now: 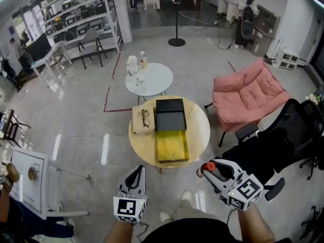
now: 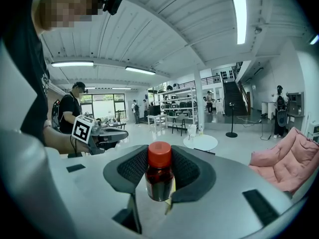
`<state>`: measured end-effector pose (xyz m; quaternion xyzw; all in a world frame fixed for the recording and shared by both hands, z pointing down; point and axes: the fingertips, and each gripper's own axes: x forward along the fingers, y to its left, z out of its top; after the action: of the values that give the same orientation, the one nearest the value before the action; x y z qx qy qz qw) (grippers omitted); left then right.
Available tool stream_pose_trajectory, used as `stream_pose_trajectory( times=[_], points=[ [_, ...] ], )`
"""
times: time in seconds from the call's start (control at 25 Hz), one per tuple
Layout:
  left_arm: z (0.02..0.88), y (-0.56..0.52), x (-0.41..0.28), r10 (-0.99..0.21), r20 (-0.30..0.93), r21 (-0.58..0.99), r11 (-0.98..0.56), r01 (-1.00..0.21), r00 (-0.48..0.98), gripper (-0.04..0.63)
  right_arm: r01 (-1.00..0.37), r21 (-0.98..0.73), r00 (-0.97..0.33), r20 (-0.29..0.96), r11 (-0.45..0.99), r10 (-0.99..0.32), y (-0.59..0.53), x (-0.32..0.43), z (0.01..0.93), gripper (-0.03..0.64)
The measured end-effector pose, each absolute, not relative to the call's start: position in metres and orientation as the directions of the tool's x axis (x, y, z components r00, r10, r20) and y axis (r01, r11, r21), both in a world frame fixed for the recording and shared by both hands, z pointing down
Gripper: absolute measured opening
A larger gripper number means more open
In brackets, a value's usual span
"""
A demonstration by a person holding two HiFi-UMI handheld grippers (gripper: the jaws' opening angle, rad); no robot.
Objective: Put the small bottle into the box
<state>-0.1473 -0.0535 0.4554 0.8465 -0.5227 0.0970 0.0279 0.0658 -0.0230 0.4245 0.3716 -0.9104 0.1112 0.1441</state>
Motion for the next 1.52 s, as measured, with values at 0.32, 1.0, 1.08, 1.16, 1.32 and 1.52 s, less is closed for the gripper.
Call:
stream_pose_trajectory(
  times=[0.32, 1.0, 1.08, 1.16, 1.32, 1.52],
  points=[
    [0.464, -0.083, -0.144, -0.887, 0.208, -0.035, -0.428, -0.903, 0.413, 0.017, -0.684, -0.104, -0.703, 0.359, 0.722, -0.614, -0.058, 0.070, 0.431, 0.153],
    [0.461, -0.138, -0.128, -0.921, 0.206, -0.048, -0.346, -0.937, 0.330, 0.017, -0.617, -0.127, -0.760, 0.354, 0.777, -0.545, -0.126, 0.086, 0.439, 0.153],
    [0.457, -0.142, -0.123, -0.927, 0.199, -0.052, -0.334, -0.941, 0.318, 0.017, -0.608, -0.126, -0.767, 0.351, 0.784, -0.538, -0.132, 0.090, 0.437, 0.153],
    [0.453, -0.143, -0.117, -0.933, 0.188, -0.053, -0.322, -0.945, 0.307, 0.017, -0.595, -0.123, -0.775, 0.348, 0.794, -0.527, -0.135, 0.094, 0.435, 0.153],
    [0.450, -0.145, -0.105, -0.940, 0.175, -0.057, -0.306, -0.950, 0.293, 0.017, -0.584, -0.107, -0.783, 0.335, 0.805, -0.524, -0.147, 0.103, 0.433, 0.153],
    [0.442, -0.144, -0.101, -0.944, 0.165, -0.083, -0.301, -0.950, 0.285, 0.017, -0.614, -0.050, -0.762, 0.300, 0.788, -0.574, -0.159, 0.108, 0.425, 0.153]
  ],
)
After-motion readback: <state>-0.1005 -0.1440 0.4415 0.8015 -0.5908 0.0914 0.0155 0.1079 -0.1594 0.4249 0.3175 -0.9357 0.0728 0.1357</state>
